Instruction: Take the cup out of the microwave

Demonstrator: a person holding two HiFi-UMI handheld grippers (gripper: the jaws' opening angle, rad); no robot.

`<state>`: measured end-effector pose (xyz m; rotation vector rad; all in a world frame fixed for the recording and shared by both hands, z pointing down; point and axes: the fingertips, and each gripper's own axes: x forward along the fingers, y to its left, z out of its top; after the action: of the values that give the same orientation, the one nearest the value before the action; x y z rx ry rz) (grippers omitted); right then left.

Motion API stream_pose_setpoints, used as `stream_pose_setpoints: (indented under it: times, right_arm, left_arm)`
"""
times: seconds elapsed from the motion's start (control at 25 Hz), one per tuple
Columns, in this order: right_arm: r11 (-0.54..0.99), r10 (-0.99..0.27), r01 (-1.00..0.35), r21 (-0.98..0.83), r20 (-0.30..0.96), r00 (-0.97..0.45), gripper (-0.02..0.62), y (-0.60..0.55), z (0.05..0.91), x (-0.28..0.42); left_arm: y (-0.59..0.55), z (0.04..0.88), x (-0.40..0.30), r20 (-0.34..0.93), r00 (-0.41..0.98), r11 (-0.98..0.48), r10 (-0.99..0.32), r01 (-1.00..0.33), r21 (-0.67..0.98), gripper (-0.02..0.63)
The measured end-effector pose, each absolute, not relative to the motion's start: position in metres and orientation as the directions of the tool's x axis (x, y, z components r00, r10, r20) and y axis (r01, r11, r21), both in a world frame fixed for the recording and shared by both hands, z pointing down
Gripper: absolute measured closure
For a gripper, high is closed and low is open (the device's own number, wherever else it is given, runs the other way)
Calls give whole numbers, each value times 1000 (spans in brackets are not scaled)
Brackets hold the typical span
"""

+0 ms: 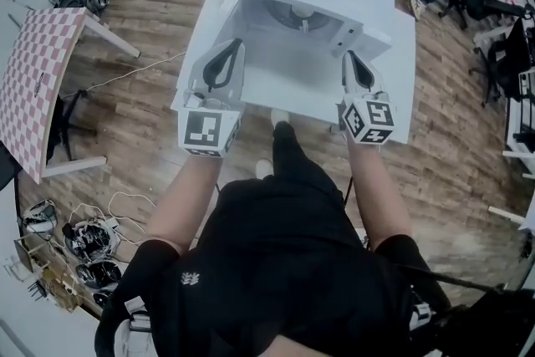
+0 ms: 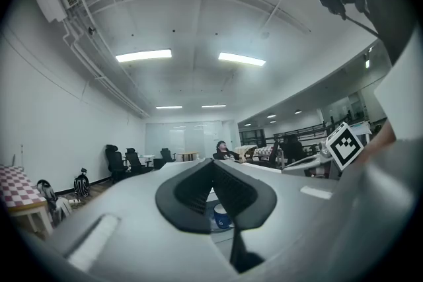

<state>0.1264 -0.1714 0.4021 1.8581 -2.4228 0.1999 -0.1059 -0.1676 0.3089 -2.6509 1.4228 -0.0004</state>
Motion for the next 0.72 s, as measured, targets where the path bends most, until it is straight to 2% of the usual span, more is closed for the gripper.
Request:
stream_pose_setpoints:
  times: [0.48,0.72]
  right_arm:
    - [309,-929,-949,-54,197,-314,595,-265,472,107]
    - [283,-937,-959,1,213,-277,586,-309,511,109]
  left_arm:
    - [-241,360,-82,0,535,-532,-845,-839,-118,600]
    - [-276,388,-63,31,558,-556,-829,-819,-141,600]
